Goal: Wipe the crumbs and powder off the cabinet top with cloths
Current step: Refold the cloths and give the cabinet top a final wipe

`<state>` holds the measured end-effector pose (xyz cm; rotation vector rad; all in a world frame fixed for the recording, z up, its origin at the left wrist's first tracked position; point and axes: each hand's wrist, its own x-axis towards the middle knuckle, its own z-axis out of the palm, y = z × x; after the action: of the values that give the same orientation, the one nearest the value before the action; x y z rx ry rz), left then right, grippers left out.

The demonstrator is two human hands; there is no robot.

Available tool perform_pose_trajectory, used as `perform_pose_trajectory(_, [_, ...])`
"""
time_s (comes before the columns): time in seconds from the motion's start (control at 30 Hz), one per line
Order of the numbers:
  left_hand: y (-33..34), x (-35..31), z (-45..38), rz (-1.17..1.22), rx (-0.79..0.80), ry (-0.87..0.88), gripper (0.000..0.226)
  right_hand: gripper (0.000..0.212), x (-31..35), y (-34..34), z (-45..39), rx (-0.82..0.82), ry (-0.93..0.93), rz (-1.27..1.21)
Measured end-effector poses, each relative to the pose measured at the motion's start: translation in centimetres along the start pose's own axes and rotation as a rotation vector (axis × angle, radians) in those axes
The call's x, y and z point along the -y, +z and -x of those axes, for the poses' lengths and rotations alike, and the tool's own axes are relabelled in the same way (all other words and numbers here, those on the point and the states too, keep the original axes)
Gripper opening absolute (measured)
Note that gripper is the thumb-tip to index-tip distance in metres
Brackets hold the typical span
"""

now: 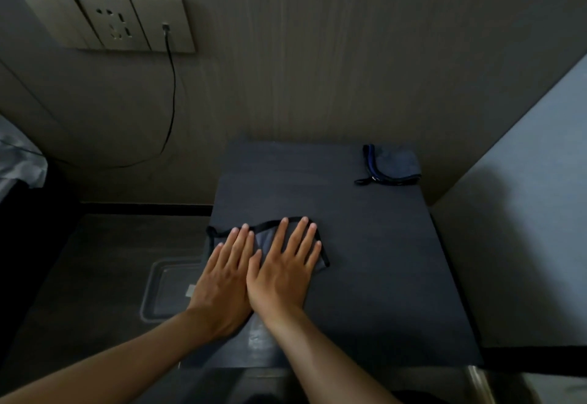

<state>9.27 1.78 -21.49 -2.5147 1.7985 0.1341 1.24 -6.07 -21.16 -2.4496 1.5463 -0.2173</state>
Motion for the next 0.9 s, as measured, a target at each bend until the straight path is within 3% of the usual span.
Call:
perform_pose_trajectory(0.23, [-1.4, 0.4, -6.1, -0.032, 0.072, -0.010, 0.083, 0.081, 0.3, -0.2, -6.2, -0.013, 0.063, -0.010])
perform_pose_trajectory(0.57, [-2.7, 2.6, -17.1, 0.010, 0.043, -0.048, 0.077, 0.089, 1.4, -0.2, -17.4, 0.032, 0.114, 0.009])
perform_pose_trajectory(0.9, [-2.1, 3.8, -25.2, 0.077, -0.025, -0.084, 0.079, 0.083, 1.0, -0.4, -25.0, 0.102, 0.103, 0.031])
